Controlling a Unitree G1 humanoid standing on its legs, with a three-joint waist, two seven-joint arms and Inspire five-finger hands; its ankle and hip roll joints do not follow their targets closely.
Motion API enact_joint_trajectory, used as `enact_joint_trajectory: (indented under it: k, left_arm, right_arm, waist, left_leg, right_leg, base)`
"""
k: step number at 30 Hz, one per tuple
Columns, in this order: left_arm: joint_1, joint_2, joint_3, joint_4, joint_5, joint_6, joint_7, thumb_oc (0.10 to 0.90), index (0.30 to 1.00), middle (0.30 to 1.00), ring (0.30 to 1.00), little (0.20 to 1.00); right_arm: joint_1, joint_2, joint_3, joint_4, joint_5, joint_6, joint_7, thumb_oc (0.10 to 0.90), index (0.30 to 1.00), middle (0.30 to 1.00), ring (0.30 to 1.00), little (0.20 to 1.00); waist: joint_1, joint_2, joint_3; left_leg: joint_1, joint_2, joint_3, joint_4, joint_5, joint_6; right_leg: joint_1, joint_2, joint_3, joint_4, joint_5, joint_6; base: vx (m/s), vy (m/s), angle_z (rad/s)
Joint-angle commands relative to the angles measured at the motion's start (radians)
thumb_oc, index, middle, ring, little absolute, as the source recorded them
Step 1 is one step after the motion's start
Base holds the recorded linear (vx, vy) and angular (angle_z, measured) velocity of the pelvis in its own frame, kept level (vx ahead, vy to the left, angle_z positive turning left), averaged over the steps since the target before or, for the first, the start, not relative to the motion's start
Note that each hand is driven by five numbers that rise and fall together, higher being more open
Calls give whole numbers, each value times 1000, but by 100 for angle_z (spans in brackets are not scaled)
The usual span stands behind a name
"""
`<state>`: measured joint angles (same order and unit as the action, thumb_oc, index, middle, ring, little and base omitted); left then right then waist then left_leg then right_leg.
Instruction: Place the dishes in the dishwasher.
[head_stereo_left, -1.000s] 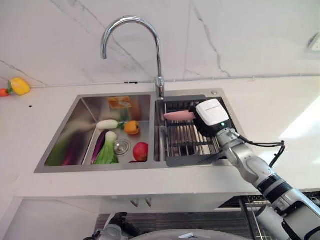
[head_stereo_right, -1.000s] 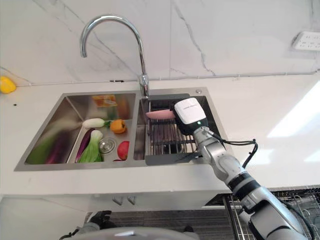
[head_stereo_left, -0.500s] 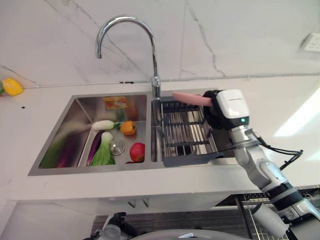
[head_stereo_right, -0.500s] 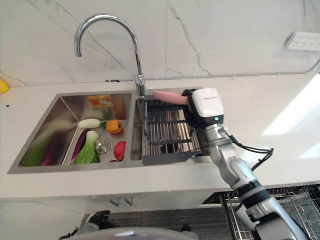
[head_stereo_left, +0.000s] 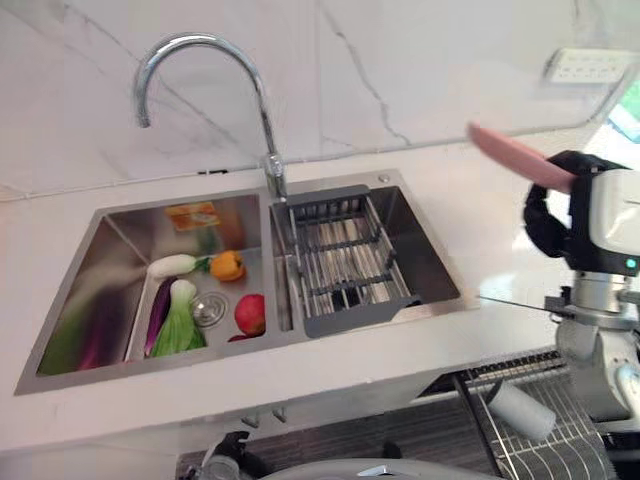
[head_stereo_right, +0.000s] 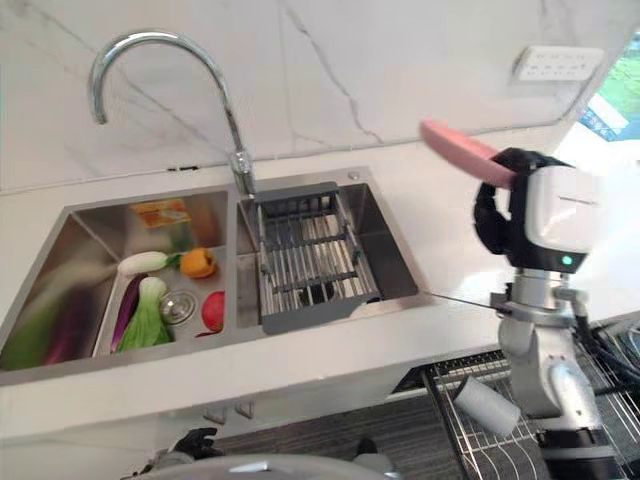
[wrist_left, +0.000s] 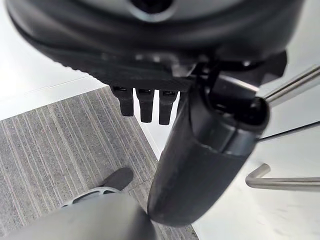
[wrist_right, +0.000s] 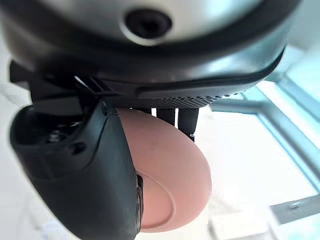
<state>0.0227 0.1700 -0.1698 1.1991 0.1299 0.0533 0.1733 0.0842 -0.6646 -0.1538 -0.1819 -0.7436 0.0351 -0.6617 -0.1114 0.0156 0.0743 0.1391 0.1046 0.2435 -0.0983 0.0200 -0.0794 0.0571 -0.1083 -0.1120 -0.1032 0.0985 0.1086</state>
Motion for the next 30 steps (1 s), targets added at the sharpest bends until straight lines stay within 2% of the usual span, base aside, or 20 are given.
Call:
enact_joint_trajectory:
  k: [1,5,6,7,9,10,11,13,17,18,21,22,26,29,30]
  left_arm:
    - [-25,-33,-25,69,40,11,-18,800,900,900,900,900]
    - [-41,-31,-40,66,53,-2,-31,800,900,900,900,900]
    - [-63,-13,-30,60,52,-9,-25,800,900,900,900,900]
    - [-63,-13,-30,60,52,-9,-25,800,900,900,900,900]
    - [-73,8,-17,51,56,-14,-16,800,900,900,900,900]
    - [-77,18,-8,46,58,-14,-16,800,900,900,900,900]
    - [-78,31,7,43,61,-12,-16,800,900,900,900,900]
    - [-76,62,55,38,39,-7,-6,800,900,900,900,900]
    - [-65,65,73,29,4,-8,-17,800,900,900,900,900]
    - [-56,57,60,9,-2,-18,-30,800,900,900,900,900]
    - [-47,44,54,5,-29,-21,-34,800,900,900,900,900]
    - [-40,32,54,1,-56,-26,-36,800,900,900,900,900]
    - [-22,4,39,-18,-80,-32,-37,800,900,900,900,900]
    - [-9,-11,20,-16,-86,-33,-47,800,900,900,900,900]
    - [-9,-12,20,-16,-86,-33,-47,800,900,900,900,900]
  right_arm:
    - [-88,-62,-145,-98,16,17,-131,400,300,300,300,300]
    - [-42,-63,-242,-90,12,58,-191,400,300,300,300,300]
    - [-69,-62,-247,-84,7,81,-207,400,300,300,300,300]
    - [-69,-62,-247,-84,7,81,-207,400,300,300,300,300]
    - [-102,-62,-219,-59,3,100,-214,400,300,300,300,300]
    - [-104,-61,-205,-48,1,103,-210,400,300,300,300,300]
    - [-97,-59,-196,-40,-9,112,-205,400,300,300,300,300]
    - [-68,-72,-170,-11,-31,118,-177,400,300,300,300,300]
    - [-37,-93,-145,44,-60,125,-136,400,300,300,300,300]
    - [-2,-90,-145,57,-83,129,-109,400,300,300,300,300]
    - [18,-78,-146,69,-83,133,-107,400,300,300,300,300]
    - [24,-79,-129,89,-92,130,-91,400,300,300,300,300]
    - [35,-90,-83,131,-105,125,-65,400,300,300,300,300]
    - [18,-99,-7,151,-104,86,-23,400,300,300,300,300]
    - [17,-100,-6,152,-104,86,-23,400,300,300,300,300]
  waist:
    - [4,-31,-9]
    - [-45,-35,22]
    - [-61,-40,53]
    - [-61,-40,53]
    - [-56,-41,62]
    - [-47,-41,62]
    - [-41,-42,63]
    - [-13,-45,67]
    - [25,-63,58]
    - [46,-79,34]
    - [63,-91,22]
    - [69,-83,13]
    - [57,-56,13]
    - [52,-31,20]
    - [51,-31,21]
  left_leg:
    - [48,14,-21,11,-91,0]
    - [35,0,27,11,-106,15]
    - [6,-2,85,11,-103,20]
    - [6,-2,85,11,-103,20]
    - [-19,18,169,11,-88,11]
    - [-30,27,198,12,-80,11]
    - [-42,39,224,15,-70,10]
    - [-61,55,254,21,-73,20]
    - [-112,53,286,40,-45,30]
    - [-148,48,295,61,-39,25]
    - [-176,71,311,99,-22,4]
    - [-178,87,304,112,-11,-11]
    - [-151,103,298,94,13,-28]
    - [-138,124,289,80,47,-49]
    - [-138,124,289,80,48,-50]
  right_leg:
    - [23,-68,-6,31,-71,97]
    - [-53,-87,33,57,-33,128]
    - [-136,-98,48,58,39,153]
    - [-136,-98,48,58,39,153]
    - [-202,-114,-3,34,112,153]
    - [-223,-119,-32,29,116,153]
    - [-233,-128,-65,30,109,153]
    - [-160,-151,-106,67,42,153]
    - [-74,-184,-120,172,-28,147]
    - [-6,-189,-122,152,-49,150]
    - [29,-173,-154,87,-50,153]
    - [37,-154,-177,43,-64,153]
    - [50,-129,-189,22,-86,145]
    - [59,-102,-197,16,-119,130]
    - [59,-102,-197,16,-119,130]
  base:
    - [-24,97,-26]
    - [-161,119,-35]
    - [-303,107,-49]
    - [-331,60,-88]
    - [-214,6,-166]
    - [-224,-3,-227]
    - [-178,9,-205]
    - [-210,-15,-167]
    - [-195,-71,-66]
    - [-165,-107,-11]
    - [-60,-180,-21]
    - [-28,-202,-3]
    - [34,-149,-5]
    - [15,-129,-6]
    - [12,-167,-5]
